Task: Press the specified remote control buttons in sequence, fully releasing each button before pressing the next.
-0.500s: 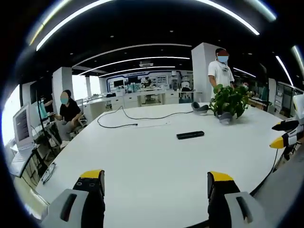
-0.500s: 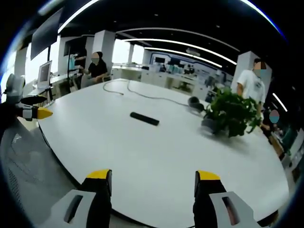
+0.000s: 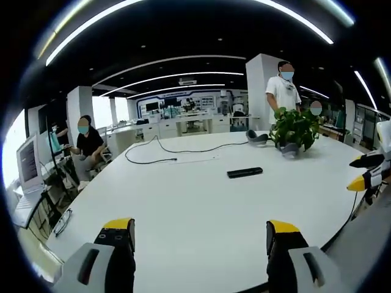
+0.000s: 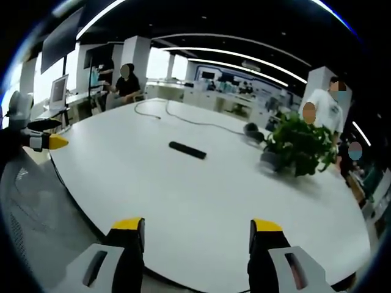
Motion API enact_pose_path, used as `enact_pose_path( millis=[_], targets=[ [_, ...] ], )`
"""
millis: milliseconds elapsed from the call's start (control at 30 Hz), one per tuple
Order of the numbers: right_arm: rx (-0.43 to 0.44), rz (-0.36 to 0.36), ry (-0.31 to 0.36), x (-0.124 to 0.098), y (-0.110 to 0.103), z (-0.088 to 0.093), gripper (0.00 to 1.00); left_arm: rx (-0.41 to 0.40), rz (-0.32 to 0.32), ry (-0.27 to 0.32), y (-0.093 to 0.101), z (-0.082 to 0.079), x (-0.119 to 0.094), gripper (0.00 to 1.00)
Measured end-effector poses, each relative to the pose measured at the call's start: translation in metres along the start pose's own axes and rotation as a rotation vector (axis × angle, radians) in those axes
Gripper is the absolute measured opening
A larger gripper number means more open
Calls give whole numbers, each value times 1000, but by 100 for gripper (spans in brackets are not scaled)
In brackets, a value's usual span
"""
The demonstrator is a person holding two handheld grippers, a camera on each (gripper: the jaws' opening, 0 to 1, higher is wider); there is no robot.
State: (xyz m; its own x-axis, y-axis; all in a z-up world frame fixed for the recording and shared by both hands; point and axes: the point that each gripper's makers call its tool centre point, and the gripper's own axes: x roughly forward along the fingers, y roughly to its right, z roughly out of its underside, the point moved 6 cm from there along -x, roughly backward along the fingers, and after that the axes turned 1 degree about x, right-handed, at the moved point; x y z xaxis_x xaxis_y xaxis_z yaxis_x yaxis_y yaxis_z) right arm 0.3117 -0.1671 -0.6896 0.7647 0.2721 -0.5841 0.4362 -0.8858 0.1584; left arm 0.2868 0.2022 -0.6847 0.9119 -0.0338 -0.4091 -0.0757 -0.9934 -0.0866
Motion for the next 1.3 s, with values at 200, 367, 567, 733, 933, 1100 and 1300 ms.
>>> enact_pose_path(
  millis=[200, 367, 567, 733, 933, 1100, 1300],
  targets=[
    [-3, -2, -3, 0, 0, 0, 68, 2, 2, -4, 1, 0, 0, 93],
    [-6, -4, -12, 1, -1, 2, 67, 3, 13, -9, 3, 1, 0, 93],
    [0, -6, -10, 1, 0, 1, 67, 10, 11, -13, 4, 1, 0, 93],
    [2, -6, -7, 1, 0, 1, 67, 10, 9, -11, 4, 0, -1, 93],
    [1, -10, -6, 1, -1, 1, 67, 18, 14, -18, 7, 0, -1, 93],
    [-1, -16, -12, 1, -2, 2, 66, 35, 22, -29, 9, 1, -1, 93],
    [5, -23, 0, 1, -2, 0, 66, 34, 43, -17, 10, 0, 0, 93]
  ],
)
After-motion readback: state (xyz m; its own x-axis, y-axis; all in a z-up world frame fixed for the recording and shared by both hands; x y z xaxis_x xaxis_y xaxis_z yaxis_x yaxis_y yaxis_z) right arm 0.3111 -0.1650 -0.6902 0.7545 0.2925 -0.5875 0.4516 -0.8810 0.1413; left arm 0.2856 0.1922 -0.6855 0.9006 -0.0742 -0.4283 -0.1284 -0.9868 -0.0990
